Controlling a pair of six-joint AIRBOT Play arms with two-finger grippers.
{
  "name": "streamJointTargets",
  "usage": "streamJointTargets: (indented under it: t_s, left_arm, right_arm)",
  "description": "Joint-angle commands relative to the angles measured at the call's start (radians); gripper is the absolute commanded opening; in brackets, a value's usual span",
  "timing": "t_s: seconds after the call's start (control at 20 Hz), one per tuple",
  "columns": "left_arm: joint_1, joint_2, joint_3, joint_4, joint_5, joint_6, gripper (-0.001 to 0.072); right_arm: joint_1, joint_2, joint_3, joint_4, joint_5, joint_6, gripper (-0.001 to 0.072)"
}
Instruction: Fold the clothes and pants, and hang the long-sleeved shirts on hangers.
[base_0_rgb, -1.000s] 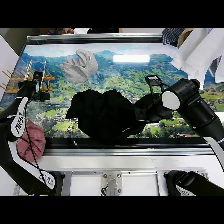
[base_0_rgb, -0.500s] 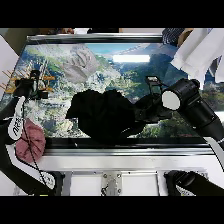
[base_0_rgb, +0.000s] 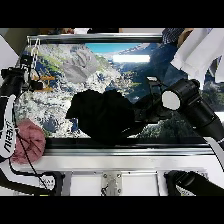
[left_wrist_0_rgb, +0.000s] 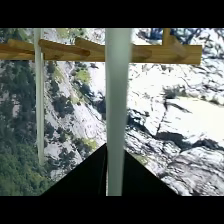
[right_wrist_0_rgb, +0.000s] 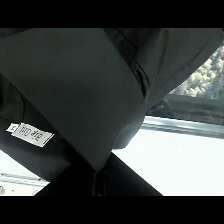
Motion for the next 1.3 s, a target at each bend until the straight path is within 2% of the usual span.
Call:
streamJointTargets:
  t_s: [0.0, 0.1, 0.2, 0.3, 0.4, 0.45, 0.5, 0.6, 0.8, 0.95, 1.15, 1.25]
  left_arm:
    - [-0.043, 0.072, 0.001, -0.082, -0.09, 0.1, 0.0014]
    - [-0.058, 0.124, 0.001, -0.203, -0.139, 0.212, 0.0014]
    - [-0.059, 0.182, 0.001, -0.389, -0.201, 0.394, 0.0014]
    - [-0.041, 0.245, 0.001, -0.645, -0.323, 0.672, 0.0014]
    - [-0.008, 0.291, 0.001, -0.919, -0.504, 0.969, 0.0014]
    - [0.013, 0.306, 0.001, -1.043, -0.603, 1.075, 0.0014]
    - [0.032, 0.315, 0.001, -1.128, -0.686, 1.132, 0.0014]
    - [0.052, 0.323, 0.001, -1.179, -0.784, 1.14, 0.0014]
    - [0.071, 0.323, -0.002, -1.164, -0.795, 1.154, 0.0014]
    - [0.071, 0.324, -0.057, -1.164, -0.85, 1.376, 0.0013]
    - [0.071, 0.323, -0.209, -1.162, -0.85, 1.531, 0.0013]
    - [0.071, 0.323, -0.281, -1.16, -0.846, 1.577, 0.0013]
  right_arm:
    - [0.0, 0.002, 0.003, 0.0, 0.0, 0.0, 0.0016]
    - [-0.002, 0.007, 0.012, 0.0, 0.0, 0.0, 0.0016]
    - [-0.002, 0.012, 0.035, -0.001, 0.0, 0.0, 0.0016]
    - [-0.002, 0.018, 0.065, -0.001, 0.0, 0.0, 0.0016]
    - [-0.002, 0.025, 0.094, -0.003, 0.0, 0.0, 0.0016]
    - [-0.002, 0.031, 0.103, -0.003, 0.0, 0.0, 0.0016]
    - [-0.002, 0.038, 0.106, -0.003, 0.0, 0.0, 0.0016]
    - [-0.002, 0.054, 0.108, -0.003, 0.0, 0.0, 0.0016]
    - [-0.002, 0.08, 0.108, -0.003, 0.001, 0.001, 0.0016]
    - [-0.01, 0.089, 0.111, -0.001, 0.016, 0.001, 0.0016]
    - [-0.078, 0.09, 0.148, 0.0, 0.088, -0.001, 0.0016]
    - [-0.12, 0.09, 0.17, 0.0, 0.107, -0.024, 0.0016]
